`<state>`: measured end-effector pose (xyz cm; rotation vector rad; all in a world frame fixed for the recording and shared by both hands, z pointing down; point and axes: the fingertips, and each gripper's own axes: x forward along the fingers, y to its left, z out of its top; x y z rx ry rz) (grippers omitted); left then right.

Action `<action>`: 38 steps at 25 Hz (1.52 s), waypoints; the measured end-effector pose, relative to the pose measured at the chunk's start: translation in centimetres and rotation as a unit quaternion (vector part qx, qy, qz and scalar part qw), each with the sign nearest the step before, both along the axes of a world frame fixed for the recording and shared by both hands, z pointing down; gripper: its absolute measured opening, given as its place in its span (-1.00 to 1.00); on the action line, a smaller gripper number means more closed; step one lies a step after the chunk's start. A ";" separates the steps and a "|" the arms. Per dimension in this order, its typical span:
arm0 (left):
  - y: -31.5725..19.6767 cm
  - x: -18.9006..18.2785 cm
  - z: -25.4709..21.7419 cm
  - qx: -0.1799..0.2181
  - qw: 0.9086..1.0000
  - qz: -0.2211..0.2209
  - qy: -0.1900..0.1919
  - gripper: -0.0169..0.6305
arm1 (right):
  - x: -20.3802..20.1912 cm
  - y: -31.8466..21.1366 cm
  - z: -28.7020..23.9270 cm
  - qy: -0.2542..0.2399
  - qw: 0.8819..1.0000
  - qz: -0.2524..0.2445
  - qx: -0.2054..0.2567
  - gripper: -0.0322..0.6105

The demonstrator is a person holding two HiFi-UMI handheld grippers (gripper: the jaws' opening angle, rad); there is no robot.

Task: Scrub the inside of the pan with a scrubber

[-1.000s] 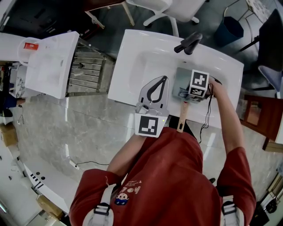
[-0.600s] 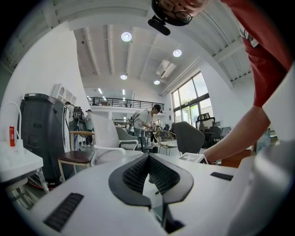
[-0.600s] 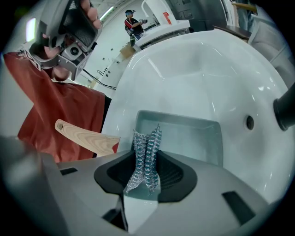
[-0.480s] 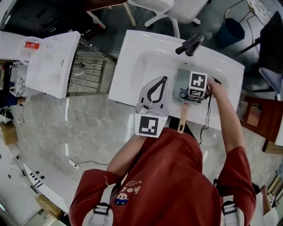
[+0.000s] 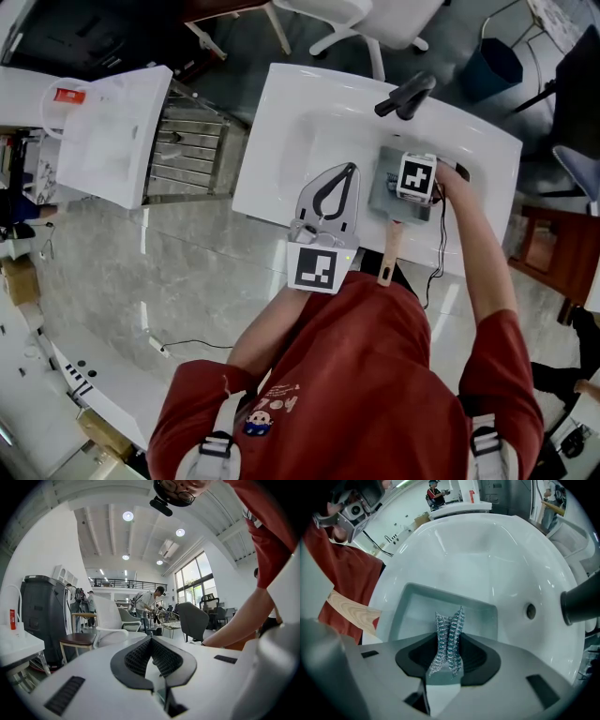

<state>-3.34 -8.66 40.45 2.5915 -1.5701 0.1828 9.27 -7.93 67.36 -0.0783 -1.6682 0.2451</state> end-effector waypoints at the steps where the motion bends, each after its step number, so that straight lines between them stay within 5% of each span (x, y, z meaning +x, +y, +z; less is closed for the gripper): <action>1: 0.0 0.0 0.1 0.000 1.000 -0.001 -0.001 -0.91 | 0.1 -0.2 0.3 0.002 1.000 0.004 0.004 -0.43; 11: 0.2 -0.7 0.4 -0.003 1.000 -0.010 -0.005 -0.91 | 1.3 -3.8 3.4 0.037 0.991 -0.004 0.130 -0.43; 22: 0.2 -0.6 0.1 -0.003 1.000 -0.009 -0.006 -0.91 | 1.5 -3.9 3.0 0.033 0.991 0.014 0.130 -0.41; 32: 0.3 -0.1 0.3 -0.005 1.000 0.002 -0.003 -0.91 | 2.8 -0.9 -3.5 0.004 0.999 0.021 0.041 -0.41; 38: 0.5 0.9 -0.4 0.003 1.000 0.015 -0.001 -0.91 | 2.1 3.0 -4.8 -0.020 0.996 0.048 -0.074 -0.41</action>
